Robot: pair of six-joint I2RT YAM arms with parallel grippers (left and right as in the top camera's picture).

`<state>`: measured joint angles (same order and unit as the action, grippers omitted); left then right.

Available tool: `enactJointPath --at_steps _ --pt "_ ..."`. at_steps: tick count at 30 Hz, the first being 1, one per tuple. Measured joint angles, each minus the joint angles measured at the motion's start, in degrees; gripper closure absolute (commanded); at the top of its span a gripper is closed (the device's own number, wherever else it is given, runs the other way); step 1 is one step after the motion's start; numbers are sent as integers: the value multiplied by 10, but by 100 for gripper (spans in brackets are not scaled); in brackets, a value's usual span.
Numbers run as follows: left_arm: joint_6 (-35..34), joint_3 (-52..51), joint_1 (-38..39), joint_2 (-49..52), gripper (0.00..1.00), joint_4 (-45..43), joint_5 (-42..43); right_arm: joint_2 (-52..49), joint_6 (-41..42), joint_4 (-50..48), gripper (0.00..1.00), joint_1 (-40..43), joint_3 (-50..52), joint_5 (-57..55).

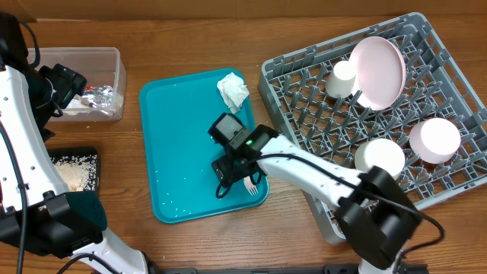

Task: Sort waste into correct bins and load items into the dishwasher rack
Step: 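Move the right gripper back to the white plastic fork on the tray, then grasp the white fork with the right gripper and lift it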

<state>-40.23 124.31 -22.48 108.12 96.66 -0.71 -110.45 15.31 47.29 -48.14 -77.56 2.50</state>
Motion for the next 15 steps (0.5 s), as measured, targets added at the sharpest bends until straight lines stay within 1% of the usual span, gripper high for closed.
enactJointPath --at_steps 5,7,9,11,13,15 --pt "0 0 0 0 0 0 0 -38 9 -3 19 2 1 -21" --pt "0 0 0 0 0 0 0 -45 10 -3 21 2 1 -26" --pt "0 0 0 0 0 0 0 -46 11 -3 27 2 1 -30" --pt "0 0 0 0 0 0 0 -46 13 -3 30 2 1 -30" --pt "0 0 0 0 0 0 0 -46 13 -4 39 2 1 -31" --pt "0 0 0 0 0 0 0 -46 14 -4 46 2 1 -32"
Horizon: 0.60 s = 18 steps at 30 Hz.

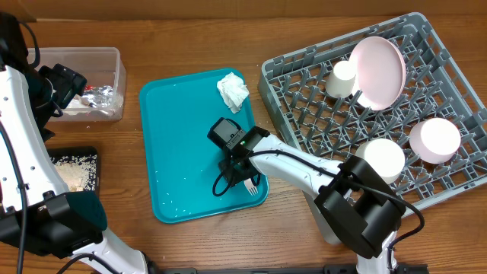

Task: Sort waste into correct bins and load items into the dishwasher rack
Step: 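Grasp the white fork with the right gripper and lift it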

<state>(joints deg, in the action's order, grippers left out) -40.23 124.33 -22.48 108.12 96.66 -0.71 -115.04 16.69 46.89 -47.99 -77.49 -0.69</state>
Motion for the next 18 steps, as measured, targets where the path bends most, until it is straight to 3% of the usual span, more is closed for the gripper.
enactJointPath --at_steps 9,15,18 --pt "0 0 0 0 0 0 0 0 0 2 65 0 0 -2" --pt "0 0 0 0 0 0 0 0 0 7 93 0 0 -2" --pt "0 0 0 0 0 0 0 0 8 21 96 0 -1 -1"
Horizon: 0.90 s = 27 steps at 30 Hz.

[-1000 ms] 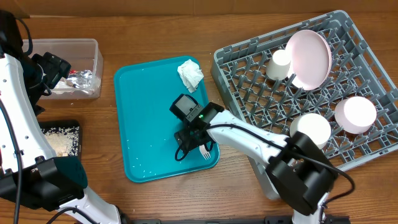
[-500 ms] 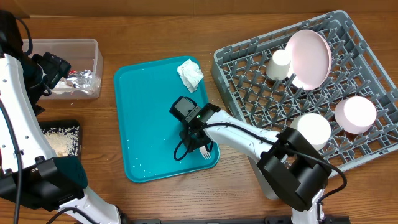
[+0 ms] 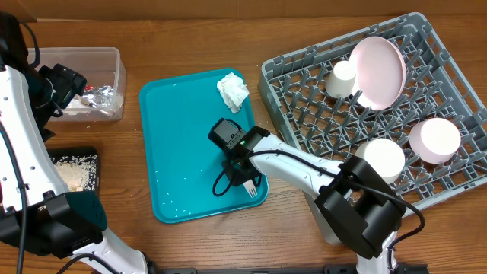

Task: Sort waste into correct bins and load items into the dishwasher rack
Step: 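Grasp the white fork with the right gripper and lift it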

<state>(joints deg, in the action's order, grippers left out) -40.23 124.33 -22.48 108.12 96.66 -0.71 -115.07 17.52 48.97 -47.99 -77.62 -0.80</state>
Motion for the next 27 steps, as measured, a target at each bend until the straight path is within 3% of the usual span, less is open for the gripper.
enactJointPath --at_steps 7,14,23,27 --pt "0 0 0 0 0 0 0 -4 3 97 96 0 -52 6" --pt "0 0 0 0 0 0 0 -1 -7 190 96 23 -184 10" --pt "0 0 0 0 0 0 0 70 -84 258 96 185 -311 3" --pt "0 0 0 0 0 0 0 90 -174 263 96 287 -324 29"
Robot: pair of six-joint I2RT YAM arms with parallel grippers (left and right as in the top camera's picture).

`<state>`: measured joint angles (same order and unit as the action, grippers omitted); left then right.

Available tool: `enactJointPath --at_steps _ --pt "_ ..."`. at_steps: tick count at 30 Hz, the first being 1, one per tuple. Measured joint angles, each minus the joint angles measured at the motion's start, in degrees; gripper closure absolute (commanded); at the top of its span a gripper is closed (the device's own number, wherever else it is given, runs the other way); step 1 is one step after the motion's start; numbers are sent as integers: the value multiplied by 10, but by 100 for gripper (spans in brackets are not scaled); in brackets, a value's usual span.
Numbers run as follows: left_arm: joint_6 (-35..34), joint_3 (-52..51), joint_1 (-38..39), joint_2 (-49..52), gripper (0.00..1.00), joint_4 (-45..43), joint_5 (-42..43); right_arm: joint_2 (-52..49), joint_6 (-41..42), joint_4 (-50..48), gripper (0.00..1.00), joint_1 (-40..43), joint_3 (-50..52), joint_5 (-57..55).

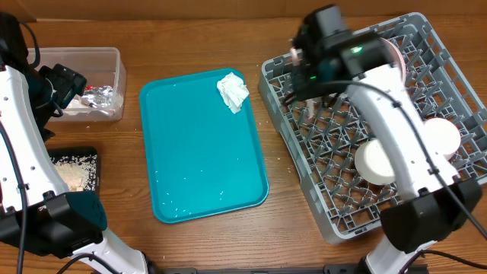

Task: Sort waste into correct bins and load items into the dishwasher rack
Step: 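Grasp the white fork with the right gripper and lift it, then carry the fork into the rack's back-left and release it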

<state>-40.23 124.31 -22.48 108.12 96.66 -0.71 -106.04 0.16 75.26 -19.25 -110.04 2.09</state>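
Note:
My right gripper (pixel 308 90) hangs over the near-left corner of the grey dishwasher rack (pixel 426 190), fingers pointing down at the grid. A small pale piece (pixel 292 53) shows beside the wrist and looks like the fork's end, so the gripper seems shut on the fork. The teal tray (pixel 190 167) holds only a crumpled white napkin (pixel 233 91) at its far right corner. At the far left, my left gripper (pixel 67 82) hovers by the clear bin (pixel 84 57); its jaws are too dark to read.
The rack carries a white bowl (pixel 379 164), a pink bowl (pixel 440 138) and a pink plate (pixel 392 57) partly behind my right arm. Foil scraps (pixel 103 95) lie in the clear bin. A black tray of crumbs (pixel 74 169) sits at the left edge.
My right gripper was low on the tray's near right corner at the white fork. Now it is over the rack's left side and the fork is gone from the tray.
At each earlier moment my right gripper stood on the near right part of the tray by the white fork, barely shifting. The fork has now left the tray with the gripper, which is over the rack. The left arm stayed at the clear bin throughout.

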Motion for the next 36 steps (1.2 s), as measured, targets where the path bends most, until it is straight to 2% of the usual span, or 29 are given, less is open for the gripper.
enactJointPath --at_steps 6,8,9,10,11,13,15,22,28,30,36 --pt "0 0 0 0 0 0 0 -1 -77 -35 96 38 38 68" --pt "0 0 0 0 0 0 0 -3 -89 -52 87 38 57 80" --pt "0 0 0 0 0 0 0 -4 -94 -63 73 38 69 85" --pt "0 0 0 0 0 0 0 -5 -98 -72 53 38 79 89" --pt "0 0 0 0 0 0 0 -6 -97 -76 26 38 85 92" --pt "0 0 0 0 0 0 0 -7 -103 -87 7 37 97 97" --pt "0 0 0 0 0 0 0 -8 -103 -90 4 37 101 98" --pt "0 0 0 0 0 0 0 -8 -76 -62 4 37 99 102" --pt "0 0 0 0 0 0 0 -12 -37 10 3 27 32 111" --pt "0 0 0 0 0 0 0 -11 -22 16 0 16 6 113" --pt "0 0 0 0 0 0 0 -4 28 22 0 -5 -3 118"
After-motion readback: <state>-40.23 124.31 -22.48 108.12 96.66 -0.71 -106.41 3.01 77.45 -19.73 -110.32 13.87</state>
